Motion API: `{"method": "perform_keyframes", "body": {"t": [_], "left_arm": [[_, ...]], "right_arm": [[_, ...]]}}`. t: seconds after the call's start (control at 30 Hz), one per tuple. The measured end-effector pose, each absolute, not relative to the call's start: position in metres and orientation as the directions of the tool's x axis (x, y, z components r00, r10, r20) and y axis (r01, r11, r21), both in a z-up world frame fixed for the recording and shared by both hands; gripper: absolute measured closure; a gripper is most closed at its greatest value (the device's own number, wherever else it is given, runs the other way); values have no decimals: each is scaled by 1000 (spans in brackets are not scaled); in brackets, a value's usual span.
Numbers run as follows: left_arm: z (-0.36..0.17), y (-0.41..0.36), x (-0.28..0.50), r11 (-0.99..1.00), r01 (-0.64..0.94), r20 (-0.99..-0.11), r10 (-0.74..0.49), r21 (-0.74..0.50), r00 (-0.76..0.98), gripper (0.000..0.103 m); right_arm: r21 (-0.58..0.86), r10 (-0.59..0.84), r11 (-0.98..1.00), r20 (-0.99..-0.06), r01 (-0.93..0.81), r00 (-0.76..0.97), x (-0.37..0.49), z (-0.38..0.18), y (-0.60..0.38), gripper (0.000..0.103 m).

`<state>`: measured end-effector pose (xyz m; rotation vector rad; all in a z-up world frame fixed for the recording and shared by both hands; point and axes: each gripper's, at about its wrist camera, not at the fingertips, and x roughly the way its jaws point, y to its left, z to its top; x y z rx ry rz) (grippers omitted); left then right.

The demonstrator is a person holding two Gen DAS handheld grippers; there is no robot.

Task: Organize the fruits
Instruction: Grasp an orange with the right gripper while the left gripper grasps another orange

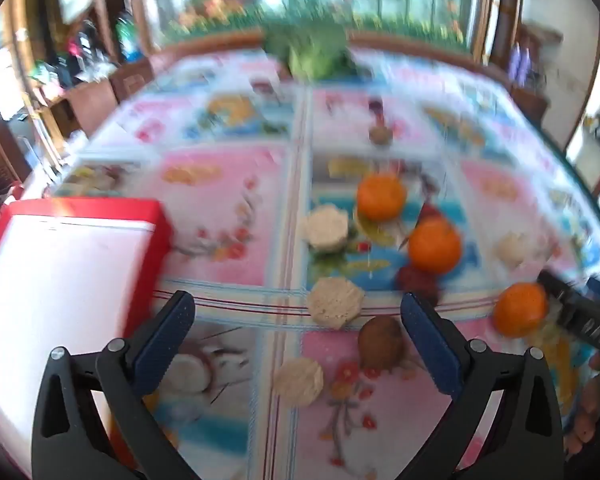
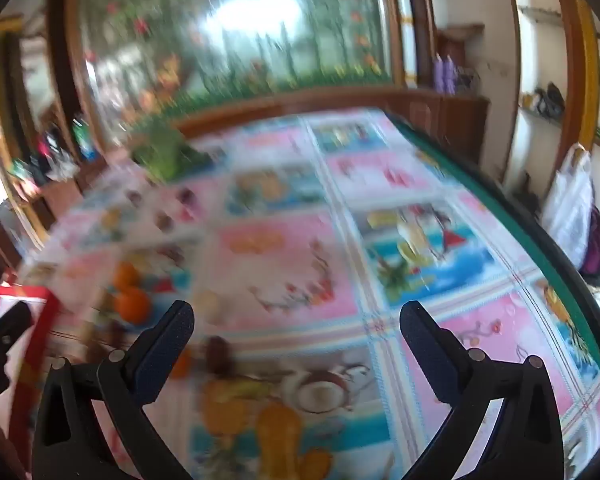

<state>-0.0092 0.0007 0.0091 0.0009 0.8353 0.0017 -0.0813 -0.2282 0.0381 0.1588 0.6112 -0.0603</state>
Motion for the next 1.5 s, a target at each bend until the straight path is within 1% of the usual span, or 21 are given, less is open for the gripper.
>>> {"method": "perform_keyframes", "body": {"t": [0.03,0.07,0.13,0.23,0.3,0.47,0.73,0.77,0.83,0.93,0.97,1.0,1.07,1.17,1.2,1.33,1.5], "left_arm": [[20,1,-19,1000,-2,-714,7,8,700,0],[31,0,-30,1000,-2,-686,16,21,727,0],[51,0,-50,998,-21,-625,51,55,779,0],[71,0,-73,998,-15,-563,46,60,825,0],[82,7,-77,999,-10,-551,37,51,834,0],[77,2,-82,998,-17,-549,48,60,834,0],[76,11,-79,999,-37,-551,52,37,833,0],[74,14,-80,999,-40,-545,41,14,837,0],[73,15,-80,999,-46,-552,47,16,832,0],[70,17,-74,998,-51,-573,57,27,818,0],[69,18,-73,998,-51,-576,56,24,816,0],[68,20,-70,998,-53,-579,59,28,813,0],[65,24,-66,998,-57,-591,67,35,804,0],[59,35,-59,997,-57,-607,75,48,791,0],[57,37,-57,997,-54,-613,77,56,786,0],[47,45,-47,997,-24,-655,63,68,753,0],[44,31,-36,994,65,-696,14,87,718,0]], "right_arm": [[144,34,988,-543,52,839,-89,43,-221,1],[146,57,989,-532,26,845,-93,45,-216,1],[142,83,990,-515,-11,853,-98,48,-206,1],[125,103,991,-507,-45,856,-100,47,-196,1],[116,105,992,-511,-52,853,-99,46,-195,1],[123,121,990,-503,-67,856,-97,45,-195,1],[104,150,988,-515,-112,844,-98,42,-185,2],[102,155,988,-517,-119,842,-98,42,-184,4],[102,177,984,-526,-145,832,-98,41,-181,9],[107,214,977,-560,-187,801,-94,35,-175,20],[109,230,973,-576,-206,784,-92,33,-172,26],[114,245,969,-590,-221,770,-90,31,-170,30],[129,268,962,-618,-241,739,-85,25,-168,34],[144,272,961,-663,-237,698,-75,17,-165,43],[159,274,961,-677,-229,683,-71,14,-166,47],[206,286,958,-714,-199,639,-56,5,-170,53],[176,267,962,-747,-207,609,-48,-3,-164,69]]}}
